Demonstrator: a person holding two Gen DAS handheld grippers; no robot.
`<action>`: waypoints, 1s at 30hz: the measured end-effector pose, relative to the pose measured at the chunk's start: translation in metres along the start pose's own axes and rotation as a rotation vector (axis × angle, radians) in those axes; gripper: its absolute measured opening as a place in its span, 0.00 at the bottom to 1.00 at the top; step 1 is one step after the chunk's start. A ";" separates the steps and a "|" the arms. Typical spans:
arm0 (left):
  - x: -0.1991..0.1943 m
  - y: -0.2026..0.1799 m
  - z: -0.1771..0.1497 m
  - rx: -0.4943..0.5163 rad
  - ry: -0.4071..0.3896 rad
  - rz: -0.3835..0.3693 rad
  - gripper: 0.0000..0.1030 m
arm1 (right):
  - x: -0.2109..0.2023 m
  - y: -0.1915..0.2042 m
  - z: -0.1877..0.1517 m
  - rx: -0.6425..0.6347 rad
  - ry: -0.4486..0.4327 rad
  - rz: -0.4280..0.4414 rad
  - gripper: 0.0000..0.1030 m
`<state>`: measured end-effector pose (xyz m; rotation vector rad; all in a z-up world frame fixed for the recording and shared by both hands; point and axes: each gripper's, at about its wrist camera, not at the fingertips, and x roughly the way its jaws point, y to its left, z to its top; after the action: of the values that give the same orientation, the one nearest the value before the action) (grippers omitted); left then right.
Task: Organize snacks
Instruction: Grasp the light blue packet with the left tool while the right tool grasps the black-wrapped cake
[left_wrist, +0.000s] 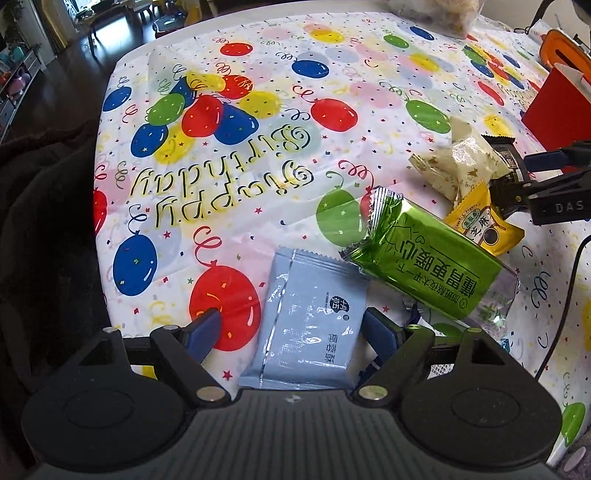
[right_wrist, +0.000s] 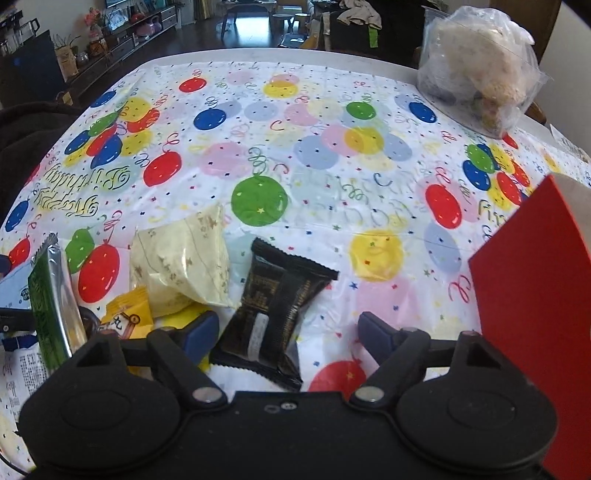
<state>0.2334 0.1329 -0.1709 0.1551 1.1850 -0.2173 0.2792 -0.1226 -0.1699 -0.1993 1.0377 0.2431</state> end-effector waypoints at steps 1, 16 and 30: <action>0.000 0.000 0.000 -0.001 0.000 0.002 0.81 | 0.001 0.001 0.000 -0.003 0.001 0.001 0.76; -0.010 0.001 -0.008 -0.045 -0.037 0.008 0.50 | -0.005 0.003 -0.001 -0.010 -0.004 0.044 0.45; -0.021 0.011 -0.014 -0.217 -0.048 -0.013 0.47 | -0.028 -0.017 -0.013 0.023 -0.026 0.063 0.34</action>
<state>0.2157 0.1483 -0.1568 -0.0475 1.1535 -0.1025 0.2595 -0.1450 -0.1513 -0.1426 1.0215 0.2900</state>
